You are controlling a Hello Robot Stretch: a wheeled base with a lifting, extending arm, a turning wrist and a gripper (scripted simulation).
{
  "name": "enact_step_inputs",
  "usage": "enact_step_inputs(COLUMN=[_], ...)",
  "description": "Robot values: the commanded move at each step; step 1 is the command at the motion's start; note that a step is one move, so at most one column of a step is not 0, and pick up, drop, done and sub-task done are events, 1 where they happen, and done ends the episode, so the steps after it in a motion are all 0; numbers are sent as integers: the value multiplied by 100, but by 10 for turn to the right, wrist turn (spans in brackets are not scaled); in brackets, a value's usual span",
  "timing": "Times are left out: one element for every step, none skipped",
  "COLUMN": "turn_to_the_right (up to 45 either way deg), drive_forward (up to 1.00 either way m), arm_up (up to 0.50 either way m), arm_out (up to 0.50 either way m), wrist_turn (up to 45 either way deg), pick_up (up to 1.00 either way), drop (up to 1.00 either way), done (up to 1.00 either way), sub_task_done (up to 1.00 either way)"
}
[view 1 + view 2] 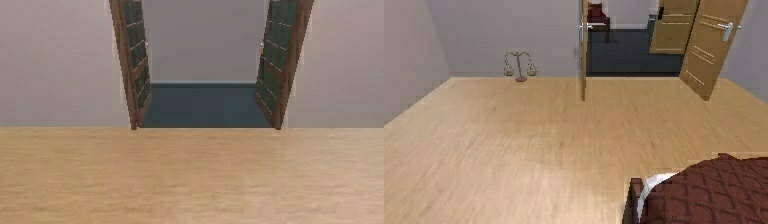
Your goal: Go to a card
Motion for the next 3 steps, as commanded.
enact_step_inputs(turn_to_the_right=[0, -450, -450], drive_forward=[20, 0, 0], arm_up=[0, 0, 0], arm_out=[0, 0, 0], wrist_turn=[0, 0, 0], pick_up=[0, 0, 0], drop=[0, 0, 0], done=[0, 0, 0], sub_task_done=[0, 0, 0])
